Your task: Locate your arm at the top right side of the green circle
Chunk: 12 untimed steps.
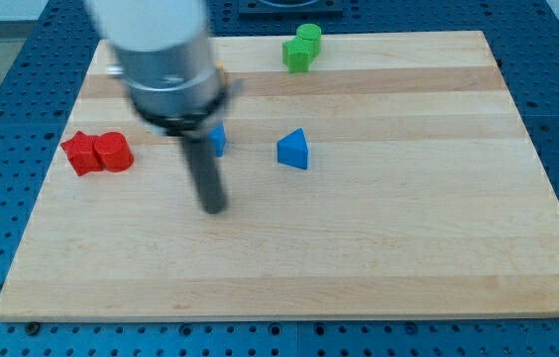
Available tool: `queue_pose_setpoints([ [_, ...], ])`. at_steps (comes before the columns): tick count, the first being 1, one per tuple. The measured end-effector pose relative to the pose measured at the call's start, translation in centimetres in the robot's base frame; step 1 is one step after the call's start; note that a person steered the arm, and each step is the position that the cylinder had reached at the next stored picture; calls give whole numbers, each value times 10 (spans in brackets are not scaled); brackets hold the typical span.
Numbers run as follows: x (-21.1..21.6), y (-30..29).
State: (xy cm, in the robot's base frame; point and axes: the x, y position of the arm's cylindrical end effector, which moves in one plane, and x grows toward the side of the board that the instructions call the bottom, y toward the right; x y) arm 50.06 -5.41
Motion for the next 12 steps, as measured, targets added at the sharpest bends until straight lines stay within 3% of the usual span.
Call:
queue_pose_setpoints([
  [1,-22,106],
  [2,-81,196],
  [4,-275,229],
  [5,-307,228],
  [12,-304,94],
])
